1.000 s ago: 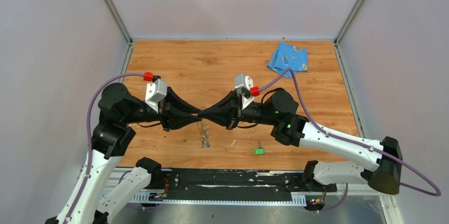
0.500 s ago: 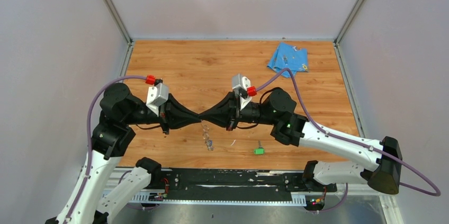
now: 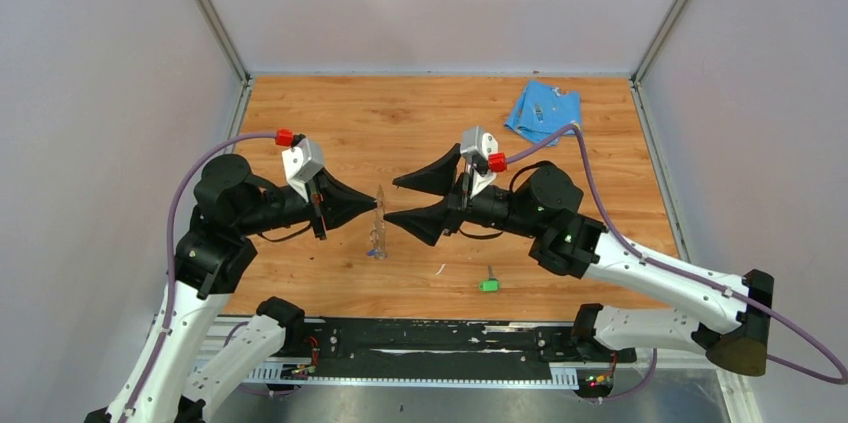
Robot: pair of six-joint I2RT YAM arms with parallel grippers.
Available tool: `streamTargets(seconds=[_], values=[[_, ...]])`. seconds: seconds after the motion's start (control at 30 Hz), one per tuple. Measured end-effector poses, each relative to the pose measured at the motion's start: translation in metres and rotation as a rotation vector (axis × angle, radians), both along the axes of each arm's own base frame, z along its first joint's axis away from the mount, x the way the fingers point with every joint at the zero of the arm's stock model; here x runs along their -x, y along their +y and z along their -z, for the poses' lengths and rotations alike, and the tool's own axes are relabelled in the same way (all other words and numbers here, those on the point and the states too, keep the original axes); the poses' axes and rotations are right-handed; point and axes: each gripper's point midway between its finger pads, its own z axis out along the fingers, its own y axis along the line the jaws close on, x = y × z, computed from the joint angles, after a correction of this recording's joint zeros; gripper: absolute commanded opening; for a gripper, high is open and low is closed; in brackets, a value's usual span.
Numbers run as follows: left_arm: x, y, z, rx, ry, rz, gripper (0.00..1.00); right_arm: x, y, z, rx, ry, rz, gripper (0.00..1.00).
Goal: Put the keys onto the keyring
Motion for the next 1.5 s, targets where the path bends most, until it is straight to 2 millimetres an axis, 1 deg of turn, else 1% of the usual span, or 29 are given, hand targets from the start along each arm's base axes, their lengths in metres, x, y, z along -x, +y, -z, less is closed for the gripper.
streamTargets(seconds=[0.03, 0.07, 0.1, 0.13, 0.17, 0.2, 0.33, 0.57, 0.63, 0.67, 0.73, 0.77, 0.83, 0.93, 0.97, 1.0, 1.03, 1.07, 1.13, 1.17, 1.5], values=[[-0.002, 0.001, 0.000, 0.001, 0.004, -0.013, 0.00, -0.002, -0.003, -0.001, 0.001, 0.001, 0.019, 0.68], [-0.004, 0.001, 0.000, 0.002, 0.006, -0.026, 0.00, -0.004, -0.005, -0.001, 0.002, 0.004, 0.032, 0.72], [-0.006, 0.002, 0.000, 0.003, 0.009, -0.038, 0.00, -0.006, -0.007, -0.001, 0.004, 0.007, 0.047, 0.78], [-0.007, 0.002, 0.000, 0.004, 0.012, -0.049, 0.00, -0.008, -0.009, 0.000, 0.008, 0.010, 0.064, 0.90], [-0.008, 0.003, 0.000, 0.005, 0.015, -0.056, 0.00, -0.010, -0.010, 0.002, 0.015, 0.015, 0.079, 0.96], [-0.010, 0.003, -0.001, 0.005, 0.014, -0.065, 0.00, -0.013, -0.011, 0.005, 0.023, 0.022, 0.096, 0.99], [-0.016, 0.006, -0.001, 0.003, 0.006, -0.105, 0.00, -0.020, -0.005, 0.025, 0.087, 0.042, 0.156, 1.00], [-0.033, 0.014, -0.004, -0.003, -0.010, -0.209, 0.00, -0.027, 0.027, 0.084, 0.309, 0.027, 0.290, 0.99], [-0.035, 0.016, -0.004, -0.004, -0.013, -0.226, 0.00, -0.031, 0.030, 0.095, 0.349, 0.010, 0.324, 0.92], [-0.036, 0.016, -0.005, -0.004, -0.014, -0.231, 0.00, -0.034, 0.030, 0.100, 0.365, -0.001, 0.343, 0.85], [-0.037, 0.017, -0.005, -0.004, -0.014, -0.238, 0.00, -0.042, 0.029, 0.104, 0.386, -0.024, 0.386, 0.73], [-0.038, 0.017, -0.005, -0.004, -0.015, -0.241, 0.00, -0.046, 0.028, 0.105, 0.391, -0.035, 0.407, 0.70], [-0.038, 0.018, -0.006, -0.003, -0.016, -0.247, 0.00, -0.052, 0.026, 0.104, 0.394, -0.058, 0.440, 0.68], [-0.039, 0.018, -0.009, 0.004, -0.019, -0.254, 0.00, -0.058, 0.026, 0.102, 0.385, -0.085, 0.473, 0.69], [-0.039, 0.018, -0.011, 0.007, -0.021, -0.255, 0.00, -0.060, 0.027, 0.102, 0.386, -0.093, 0.482, 0.67], [-0.038, 0.019, -0.012, 0.009, -0.023, -0.255, 0.00, -0.062, 0.028, 0.103, 0.390, -0.100, 0.487, 0.61], [-0.038, 0.019, -0.014, 0.012, -0.027, -0.256, 0.00, -0.063, 0.030, 0.106, 0.394, -0.108, 0.492, 0.51], [-0.038, 0.019, -0.016, 0.015, -0.030, -0.257, 0.00, -0.064, 0.031, 0.108, 0.397, -0.114, 0.493, 0.38], [-0.037, 0.019, -0.017, 0.018, -0.033, -0.259, 0.00, -0.065, 0.032, 0.113, 0.408, -0.130, 0.494, 0.08], [-0.037, 0.020, -0.018, 0.019, -0.036, -0.260, 0.00, -0.065, 0.032, 0.115, 0.413, -0.136, 0.494, 0.01], [-0.042, 0.026, -0.015, -0.026, -0.105, -0.288, 0.00, -0.059, 0.030, 0.116, 0.445, -0.203, 0.518, 0.00]])
